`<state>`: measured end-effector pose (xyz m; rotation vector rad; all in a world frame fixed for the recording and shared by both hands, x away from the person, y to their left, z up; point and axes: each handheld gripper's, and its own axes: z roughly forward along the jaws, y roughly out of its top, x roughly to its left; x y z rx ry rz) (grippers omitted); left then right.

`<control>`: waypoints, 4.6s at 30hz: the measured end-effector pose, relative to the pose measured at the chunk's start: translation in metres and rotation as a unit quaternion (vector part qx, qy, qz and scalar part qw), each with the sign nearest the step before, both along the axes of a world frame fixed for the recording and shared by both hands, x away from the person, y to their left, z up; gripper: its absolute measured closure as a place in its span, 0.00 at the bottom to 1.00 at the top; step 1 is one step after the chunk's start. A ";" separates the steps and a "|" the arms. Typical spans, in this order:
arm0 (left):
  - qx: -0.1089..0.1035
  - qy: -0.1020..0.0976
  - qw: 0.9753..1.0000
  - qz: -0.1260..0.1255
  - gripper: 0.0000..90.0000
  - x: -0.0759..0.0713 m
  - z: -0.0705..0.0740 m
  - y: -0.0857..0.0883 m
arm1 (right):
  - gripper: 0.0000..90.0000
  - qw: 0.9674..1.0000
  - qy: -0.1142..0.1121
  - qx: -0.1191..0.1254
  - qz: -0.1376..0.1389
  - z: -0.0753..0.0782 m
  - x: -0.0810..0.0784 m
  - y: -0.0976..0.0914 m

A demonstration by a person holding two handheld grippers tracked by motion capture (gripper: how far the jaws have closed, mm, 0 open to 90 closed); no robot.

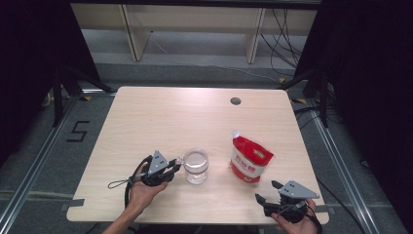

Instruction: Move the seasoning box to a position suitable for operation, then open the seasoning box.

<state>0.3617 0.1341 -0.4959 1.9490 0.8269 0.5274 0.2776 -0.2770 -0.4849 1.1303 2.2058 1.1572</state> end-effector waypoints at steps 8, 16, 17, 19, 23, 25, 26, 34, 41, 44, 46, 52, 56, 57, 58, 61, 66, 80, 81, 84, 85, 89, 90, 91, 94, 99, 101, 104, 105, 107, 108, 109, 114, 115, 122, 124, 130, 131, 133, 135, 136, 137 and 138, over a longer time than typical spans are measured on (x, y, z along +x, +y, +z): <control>-0.012 -0.006 1.000 -0.018 0.85 0.007 -0.003 0.005 | 0.27 1.000 -0.002 0.002 0.003 0.001 0.000 0.001; -0.012 -0.002 0.998 -0.059 0.85 0.000 -0.002 0.000 | 0.27 1.000 -0.002 0.007 0.006 0.001 0.000 0.002; -0.012 -0.002 0.998 -0.059 0.85 0.000 -0.002 0.000 | 0.27 1.000 -0.002 0.007 0.006 0.001 0.000 0.002; -0.012 -0.002 0.997 -0.075 0.85 -0.005 -0.002 -0.003 | 0.27 1.000 -0.001 0.008 0.009 0.001 0.000 0.003; -0.008 0.001 0.996 -0.088 0.85 -0.012 -0.001 -0.004 | 0.28 1.000 -0.002 0.002 0.017 0.002 -0.001 0.003; -0.011 -0.003 0.996 -0.093 0.85 -0.013 -0.001 -0.004 | 0.28 1.000 -0.006 0.001 0.021 0.001 -0.001 0.004; -0.005 -0.002 0.995 -0.097 0.85 -0.015 -0.001 -0.004 | 0.28 1.000 -0.006 0.002 0.018 0.001 -0.001 0.004; -0.012 0.006 0.994 -0.110 0.85 -0.021 -0.001 -0.005 | 0.28 1.000 -0.007 0.000 0.028 -0.001 0.000 0.004; -0.021 0.018 0.993 -0.111 0.82 -0.022 -0.001 -0.004 | 0.28 1.000 -0.002 0.008 0.024 -0.002 -0.001 0.004; -0.006 0.013 0.993 -0.115 0.70 -0.025 -0.001 -0.005 | 0.28 1.000 0.001 0.008 0.025 -0.002 -0.001 0.005; -0.005 0.016 0.994 -0.108 0.62 -0.031 0.000 -0.004 | 0.28 1.000 0.005 0.001 0.026 -0.001 -0.001 0.004; -0.027 0.024 0.994 -0.100 0.53 -0.038 0.007 0.005 | 0.28 1.000 -0.001 -0.001 0.031 -0.002 0.000 0.005; -0.036 0.026 0.994 -0.098 0.50 -0.039 0.009 0.009 | 0.28 0.999 -0.013 -0.005 0.031 -0.002 0.001 0.005; -0.040 0.031 0.994 -0.092 0.48 -0.041 0.010 0.011 | 0.28 0.999 -0.012 -0.006 0.035 -0.002 0.002 0.005; -0.039 0.032 0.994 -0.093 0.48 -0.041 0.012 0.012 | 0.28 1.000 0.007 0.004 0.024 -0.002 -0.001 0.007; -0.042 0.030 0.994 -0.093 0.47 -0.043 0.016 0.015 | 0.28 0.999 -0.006 -0.006 0.034 -0.002 0.002 0.006; -0.059 0.043 0.994 -0.084 0.43 -0.046 0.023 0.016 | 0.28 0.999 -0.001 -0.005 0.034 -0.002 0.001 0.007; -0.075 0.019 0.993 -0.090 0.79 -0.045 0.047 0.012 | 0.28 0.999 0.000 -0.006 0.035 -0.003 0.002 0.007; -0.062 0.007 0.993 -0.100 0.84 -0.042 0.050 0.011 | 0.28 0.999 0.000 -0.006 0.034 -0.003 0.002 0.006; -0.069 0.012 0.993 -0.094 0.88 -0.042 0.051 0.008 | 0.28 0.999 0.001 -0.006 0.034 -0.002 0.002 0.006; -0.061 0.007 0.993 -0.105 0.89 -0.038 0.052 0.006 | 0.28 0.999 0.003 -0.005 0.034 -0.002 0.002 0.007; -0.059 0.009 0.993 -0.104 0.91 -0.035 0.053 0.003 | 0.28 0.999 -0.011 -0.009 0.039 -0.002 0.003 0.006; -0.059 0.014 0.993 -0.096 0.91 -0.035 0.053 0.002 | 0.28 0.999 -0.011 -0.009 0.039 -0.002 0.003 0.006; -0.058 0.020 0.994 -0.095 0.93 -0.034 0.053 0.001 | 0.28 0.999 0.002 -0.005 0.034 -0.002 0.002 0.006; -0.058 0.019 0.993 -0.101 0.94 -0.032 0.052 -0.002 | 0.28 0.999 0.002 -0.004 0.038 -0.003 0.002 0.006; -0.058 0.017 0.993 -0.099 0.96 -0.030 0.054 -0.002 | 0.28 0.999 -0.012 -0.011 0.041 -0.002 0.002 0.007; -0.059 0.020 0.994 -0.095 0.97 -0.030 0.055 -0.002 | 0.28 0.999 -0.012 -0.010 0.040 -0.002 0.002 0.007; -0.064 0.021 0.993 -0.097 0.99 -0.029 0.055 -0.002 | 0.28 0.999 -0.010 -0.003 0.043 -0.002 0.002 0.007; -0.071 0.025 0.992 -0.096 0.99 -0.029 0.055 -0.003 | 0.28 0.999 -0.006 -0.005 0.042 -0.002 0.002 0.007; -0.064 0.021 0.993 -0.096 0.99 -0.028 0.055 -0.004 | 0.28 0.999 -0.013 -0.008 0.040 -0.002 0.002 0.007; -0.061 0.022 0.993 -0.097 0.99 -0.028 0.055 -0.005 | 0.29 0.999 -0.011 -0.007 0.040 -0.002 0.001 0.007; -0.066 0.026 0.993 -0.092 0.99 -0.027 0.054 -0.006 | 0.29 0.999 -0.011 -0.008 0.042 -0.002 0.001 0.007; -0.049 0.013 0.994 -0.097 0.99 -0.025 0.052 -0.008 | 0.29 0.999 -0.013 -0.010 0.042 -0.002 0.002 0.007; -0.048 0.012 0.994 -0.096 0.99 -0.025 0.052 -0.008 | 0.29 0.999 -0.011 -0.010 0.043 -0.002 0.002 0.007; -0.053 0.016 0.994 -0.093 0.99 -0.026 0.051 -0.007 | 0.29 0.999 -0.009 -0.009 0.040 -0.001 0.001 0.009; -0.053 0.016 0.994 -0.093 0.99 -0.026 0.051 -0.007 | 0.29 0.999 -0.002 -0.003 0.045 -0.001 0.001 0.009; -0.052 0.010 0.994 -0.094 0.99 -0.026 0.050 -0.007 | 0.30 0.999 -0.006 -0.002 0.054 -0.001 0.002 0.010; -0.052 0.010 0.994 -0.094 0.99 -0.026 0.050 -0.007 | 0.30 0.999 -0.006 -0.002 0.054 -0.001 0.002 0.010; -0.054 0.013 0.994 -0.093 0.99 -0.026 0.050 -0.007 | 0.30 0.999 -0.006 -0.002 0.051 0.000 0.000 0.010; -0.052 0.011 0.994 -0.094 0.99 -0.026 0.050 -0.007 | 0.33 0.999 0.001 0.013 0.051 0.000 -0.002 0.012; -0.053 0.010 0.994 -0.095 0.99 -0.026 0.050 -0.007 | 0.34 0.998 -0.007 0.009 0.062 0.001 0.000 0.011; -0.053 0.009 0.994 -0.095 0.99 -0.026 0.050 -0.006 | 0.38 0.997 -0.006 0.014 0.069 0.002 -0.001 0.013; -0.053 0.009 0.994 -0.095 0.99 -0.026 0.050 -0.006 | 0.38 0.997 -0.006 0.014 0.069 0.002 -0.001 0.013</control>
